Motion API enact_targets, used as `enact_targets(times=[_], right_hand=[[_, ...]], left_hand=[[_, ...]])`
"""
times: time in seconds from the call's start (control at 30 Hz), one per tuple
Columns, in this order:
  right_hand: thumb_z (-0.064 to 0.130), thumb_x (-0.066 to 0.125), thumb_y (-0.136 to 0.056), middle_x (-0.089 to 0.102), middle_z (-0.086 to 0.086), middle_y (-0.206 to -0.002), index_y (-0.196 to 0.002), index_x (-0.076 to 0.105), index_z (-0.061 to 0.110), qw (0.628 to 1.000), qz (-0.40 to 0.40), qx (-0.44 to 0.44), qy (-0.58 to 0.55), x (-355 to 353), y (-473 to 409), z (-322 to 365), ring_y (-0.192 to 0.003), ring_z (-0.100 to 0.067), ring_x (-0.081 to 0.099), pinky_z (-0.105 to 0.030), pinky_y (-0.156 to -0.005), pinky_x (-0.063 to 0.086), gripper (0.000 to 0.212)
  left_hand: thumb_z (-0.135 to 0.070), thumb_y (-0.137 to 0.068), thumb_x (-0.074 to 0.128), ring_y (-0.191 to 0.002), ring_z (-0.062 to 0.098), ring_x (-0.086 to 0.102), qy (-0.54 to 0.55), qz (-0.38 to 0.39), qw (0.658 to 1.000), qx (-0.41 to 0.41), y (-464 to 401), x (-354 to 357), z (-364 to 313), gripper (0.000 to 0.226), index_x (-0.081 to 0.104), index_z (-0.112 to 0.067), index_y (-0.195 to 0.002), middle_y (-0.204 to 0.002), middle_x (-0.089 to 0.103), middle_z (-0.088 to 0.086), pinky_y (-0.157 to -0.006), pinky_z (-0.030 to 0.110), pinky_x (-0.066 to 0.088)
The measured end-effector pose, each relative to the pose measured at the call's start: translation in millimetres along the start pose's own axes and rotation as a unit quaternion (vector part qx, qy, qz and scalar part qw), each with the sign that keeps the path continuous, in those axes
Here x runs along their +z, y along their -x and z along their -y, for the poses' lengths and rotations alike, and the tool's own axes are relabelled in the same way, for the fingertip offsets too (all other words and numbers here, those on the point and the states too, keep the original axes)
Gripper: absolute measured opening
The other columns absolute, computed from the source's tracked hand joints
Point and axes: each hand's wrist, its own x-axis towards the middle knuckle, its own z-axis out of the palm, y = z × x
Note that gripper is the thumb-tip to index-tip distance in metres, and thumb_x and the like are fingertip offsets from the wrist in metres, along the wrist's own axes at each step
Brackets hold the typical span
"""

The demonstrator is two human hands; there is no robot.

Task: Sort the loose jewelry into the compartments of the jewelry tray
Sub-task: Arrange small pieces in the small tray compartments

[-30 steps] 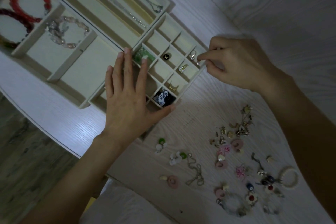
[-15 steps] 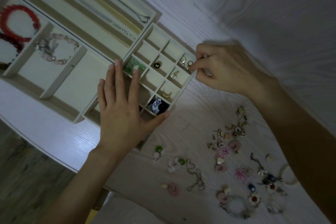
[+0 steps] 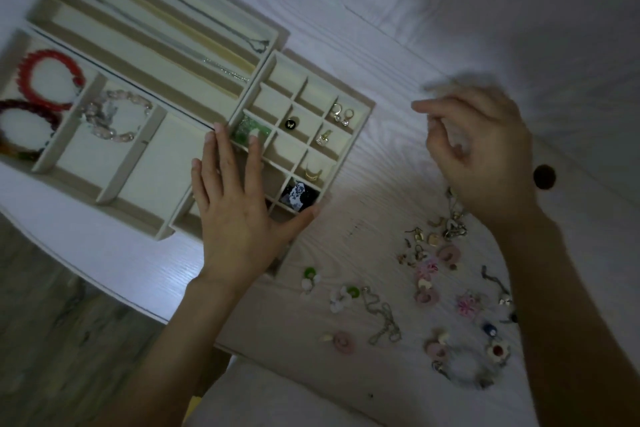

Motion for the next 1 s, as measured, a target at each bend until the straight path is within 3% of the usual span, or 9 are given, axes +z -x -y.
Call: enact_targets(times=[0.07, 0.13, 0.27, 0.37, 0.5, 0.6, 0.7, 0.83, 1.0], right_hand=[[0.01, 0.056, -0.087, 0.064, -0.011, -0.094, -0.106, 0.069, 0.008, 0.994, -0.03, 0.098, 0.03, -11, 48, -4, -0.089, -0.031, 0.055, -0.041, -0.078, 0.045, 0.023], [0.018, 0.056, -0.086, 0.059, -0.015, -0.104, -0.113, 0.065, 0.009, 0.976, 0.004, 0.207, 0.073, -13, 99, -8, -0.093, -0.034, 0.049, -0.04, -0.078, 0.042, 0.03], [0.025, 0.063, -0.087, 0.047, -0.019, -0.125, -0.127, 0.054, 0.014, 0.937, 0.095, 0.332, 0.047, 3, 164, -11, -0.106, -0.04, 0.045, -0.041, -0.087, 0.037, 0.043], [0.027, 0.054, -0.088, 0.049, -0.016, -0.126, -0.127, 0.054, 0.016, 0.952, 0.095, 0.28, 0.078, 14, 174, -11, -0.111, -0.037, 0.043, -0.032, -0.089, 0.027, 0.04], [0.022, 0.053, -0.088, 0.05, -0.019, -0.123, -0.123, 0.058, 0.009, 0.96, 0.048, 0.273, 0.036, 9, 183, -15, -0.108, -0.031, 0.04, -0.038, -0.091, 0.037, 0.038], [0.013, 0.056, -0.09, 0.051, -0.019, -0.122, -0.123, 0.058, 0.006, 0.955, 0.017, 0.295, 0.015, 2, 186, -27, -0.108, -0.035, 0.045, -0.042, -0.09, 0.04, 0.034], [0.014, 0.057, -0.086, 0.059, -0.015, -0.106, -0.108, 0.065, 0.008, 0.958, -0.016, 0.283, 0.04, -7, 186, -34, -0.095, -0.034, 0.051, -0.04, -0.079, 0.04, 0.024], [0.009, 0.069, -0.073, 0.061, -0.016, -0.083, -0.093, 0.067, 0.006, 0.962, 0.036, 0.264, 0.051, -6, 183, -31, -0.077, -0.033, 0.055, -0.035, -0.067, 0.04, 0.021], [0.002, 0.069, -0.073, 0.063, -0.016, -0.072, -0.082, 0.067, 0.001, 0.973, 0.027, 0.229, -0.033, -11, 174, -26, -0.065, -0.033, 0.058, -0.032, -0.061, 0.041, 0.009]], left_hand=[[-0.082, -0.077, 0.032, -0.145, 0.039, 0.001, 0.006, 0.01, 1.0, -0.007, 1, -1, -1, 0.106, 0.022, -0.007, -0.151, -0.157, 0.006, 0.025, -0.117, 0.047, -0.005], [-0.077, -0.081, 0.038, -0.144, 0.041, 0.004, 0.021, 0.004, 1.0, -0.006, 2, -4, -5, 0.1, 0.025, -0.006, -0.15, -0.155, 0.009, 0.028, -0.117, 0.048, -0.003], [-0.037, -0.091, 0.058, -0.129, 0.035, 0.038, 0.12, -0.066, 0.976, 0.169, 13, -11, -40, 0.053, 0.052, -0.002, -0.13, -0.137, 0.045, 0.022, -0.11, 0.043, 0.031], [-0.029, -0.088, 0.062, -0.111, 0.019, 0.049, 0.187, 0.067, 0.945, 0.261, 27, -4, -83, 0.044, 0.054, -0.011, -0.128, -0.12, 0.058, 0.006, -0.093, 0.029, 0.043], [-0.028, -0.08, 0.074, -0.11, 0.025, 0.047, 0.15, 0.173, 0.948, 0.219, 32, 26, -126, 0.057, 0.053, -0.013, -0.131, -0.12, 0.054, 0.008, -0.088, 0.034, 0.045], [-0.026, -0.081, 0.074, -0.107, 0.03, 0.05, 0.133, 0.168, 0.957, 0.195, 28, 39, -133, 0.047, 0.059, -0.013, -0.123, -0.115, 0.055, 0.013, -0.084, 0.039, 0.047], [-0.022, -0.085, 0.069, -0.101, 0.033, 0.052, 0.134, 0.145, 0.966, 0.165, 27, 41, -127, 0.035, 0.063, -0.012, -0.117, -0.111, 0.056, 0.015, -0.078, 0.039, 0.046], [-0.015, -0.086, 0.067, -0.09, 0.031, 0.055, 0.131, 0.111, 0.977, 0.127, 30, 33, -112, 0.025, 0.066, -0.012, -0.111, -0.103, 0.057, 0.013, -0.069, 0.033, 0.042], [-0.016, -0.087, 0.065, -0.091, 0.03, 0.057, 0.117, 0.096, 0.986, 0.075, 35, 24, -107, 0.022, 0.067, -0.012, -0.108, -0.103, 0.061, 0.011, -0.073, 0.042, 0.049]])
